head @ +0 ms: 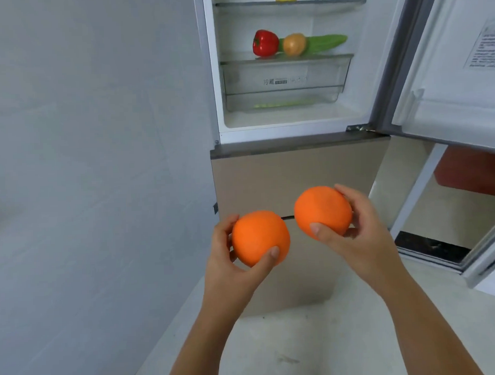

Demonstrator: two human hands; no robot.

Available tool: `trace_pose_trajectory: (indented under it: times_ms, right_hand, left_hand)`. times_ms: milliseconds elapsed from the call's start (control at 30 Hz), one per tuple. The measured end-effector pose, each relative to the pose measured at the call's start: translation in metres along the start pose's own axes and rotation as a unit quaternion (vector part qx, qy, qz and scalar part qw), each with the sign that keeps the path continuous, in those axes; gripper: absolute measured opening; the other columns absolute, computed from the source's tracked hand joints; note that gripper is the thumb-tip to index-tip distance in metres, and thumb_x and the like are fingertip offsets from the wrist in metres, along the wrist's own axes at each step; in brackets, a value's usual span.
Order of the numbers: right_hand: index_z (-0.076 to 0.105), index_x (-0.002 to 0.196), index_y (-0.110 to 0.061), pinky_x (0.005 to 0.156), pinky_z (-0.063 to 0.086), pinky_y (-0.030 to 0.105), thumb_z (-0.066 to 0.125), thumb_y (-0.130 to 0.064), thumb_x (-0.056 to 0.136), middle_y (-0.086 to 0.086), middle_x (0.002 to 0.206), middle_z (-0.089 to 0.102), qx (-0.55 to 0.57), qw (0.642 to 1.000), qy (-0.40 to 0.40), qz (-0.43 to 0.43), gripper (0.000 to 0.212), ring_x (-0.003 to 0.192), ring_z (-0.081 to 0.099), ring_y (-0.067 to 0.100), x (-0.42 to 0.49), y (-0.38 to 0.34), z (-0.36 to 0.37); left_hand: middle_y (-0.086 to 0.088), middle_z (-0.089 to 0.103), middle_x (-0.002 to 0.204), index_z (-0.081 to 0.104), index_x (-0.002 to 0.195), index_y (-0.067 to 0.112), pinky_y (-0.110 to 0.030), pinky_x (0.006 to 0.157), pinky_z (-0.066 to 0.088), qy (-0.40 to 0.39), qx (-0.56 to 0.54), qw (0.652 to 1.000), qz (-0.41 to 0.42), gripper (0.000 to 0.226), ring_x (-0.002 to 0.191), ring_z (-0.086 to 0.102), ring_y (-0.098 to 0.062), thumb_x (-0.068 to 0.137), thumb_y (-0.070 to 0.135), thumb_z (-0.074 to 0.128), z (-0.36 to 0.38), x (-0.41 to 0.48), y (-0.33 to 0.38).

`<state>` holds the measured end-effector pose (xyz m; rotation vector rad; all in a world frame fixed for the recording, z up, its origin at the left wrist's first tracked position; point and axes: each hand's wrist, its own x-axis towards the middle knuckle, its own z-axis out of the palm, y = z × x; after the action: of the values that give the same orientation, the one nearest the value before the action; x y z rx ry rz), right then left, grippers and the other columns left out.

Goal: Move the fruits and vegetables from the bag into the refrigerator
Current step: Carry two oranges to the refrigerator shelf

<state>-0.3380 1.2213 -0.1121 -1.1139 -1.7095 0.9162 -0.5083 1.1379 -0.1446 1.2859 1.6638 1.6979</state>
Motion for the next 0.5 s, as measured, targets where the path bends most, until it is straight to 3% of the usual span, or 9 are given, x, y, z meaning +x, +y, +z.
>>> trace_pose_trajectory:
  times_ms: [133, 267, 500]
  right_hand:
    - [0.035, 0.132, -0.033, 0.080, 0.045, 0.032, 0.076, -0.027, 0.069, -0.006, 0.127, 0.039, -0.008, 0.999, 0.016, -0.043, 0.075, 0.108, 0.048, 0.020, 0.079, 0.012, -0.021]
    - [0.034, 0.133, -0.031, 0.080, 0.043, 0.030, 0.076, -0.026, 0.069, -0.007, 0.126, 0.039, -0.015, 0.998, 0.012, -0.056, 0.077, 0.108, 0.047, 0.021, 0.150, 0.026, -0.044]
    - [0.036, 0.127, -0.030, 0.072, 0.038, 0.013, 0.076, -0.025, 0.069, -0.006, 0.125, 0.042, -0.004, 0.995, -0.007, -0.094, 0.071, 0.106, 0.048, 0.016, 0.246, 0.039, -0.061]
  left_hand:
    - [0.024, 0.043, 0.119, 0.038, 0.110, 0.048, -0.009, 0.069, 0.048, 0.021, -0.014, 1.000, 0.017, 0.070, 0.102, 0.051, 0.004, 0.047, 0.059, 0.067, 0.042, 0.066, 0.004]
    - [0.024, 0.044, 0.117, 0.038, 0.109, 0.049, -0.010, 0.069, 0.049, 0.022, -0.026, 0.999, 0.028, 0.070, 0.103, 0.052, 0.003, 0.047, 0.058, 0.068, 0.087, 0.131, 0.011]
    - [0.022, 0.046, 0.118, 0.040, 0.109, 0.048, -0.015, 0.074, 0.049, 0.052, -0.014, 0.997, 0.048, 0.069, 0.103, 0.051, 0.005, 0.047, 0.058, 0.069, 0.134, 0.205, 0.005]
